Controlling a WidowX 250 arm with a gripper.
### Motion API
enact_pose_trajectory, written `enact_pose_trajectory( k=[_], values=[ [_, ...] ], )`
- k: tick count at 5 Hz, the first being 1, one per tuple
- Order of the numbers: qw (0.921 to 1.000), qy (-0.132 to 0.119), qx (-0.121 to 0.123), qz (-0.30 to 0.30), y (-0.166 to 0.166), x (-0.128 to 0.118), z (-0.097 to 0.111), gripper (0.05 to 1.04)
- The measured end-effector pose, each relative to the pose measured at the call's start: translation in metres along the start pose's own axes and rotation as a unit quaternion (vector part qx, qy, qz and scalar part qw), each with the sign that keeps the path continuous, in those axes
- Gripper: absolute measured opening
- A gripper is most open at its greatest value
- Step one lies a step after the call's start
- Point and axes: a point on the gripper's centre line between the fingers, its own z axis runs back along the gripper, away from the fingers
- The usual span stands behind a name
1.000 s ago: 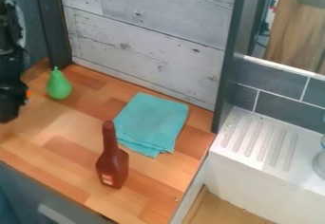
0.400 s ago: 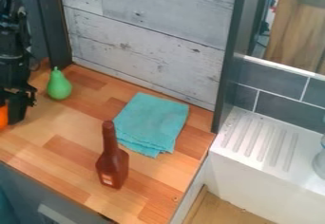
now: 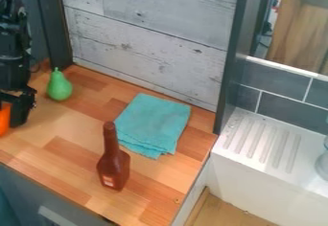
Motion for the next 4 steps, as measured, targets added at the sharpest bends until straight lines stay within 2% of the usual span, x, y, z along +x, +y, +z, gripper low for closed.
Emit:
enact_pose_trajectory(
  k=[1, 2, 3, 4],
  values=[
    [0.9998, 0.005, -0.014, -0.011, -0.005, -0.002, -0.001, 1.008],
    [0.9994, 0.003, -0.023, -0.025, -0.01, -0.008, 0.002, 1.005],
    [0.9982, -0.026, -0.032, -0.043, -0.014, -0.019, 0.031, 1.001],
    [0.9973, -0.027, -0.029, -0.062, -0.023, -0.025, 0.036, 1.001]
  ],
)
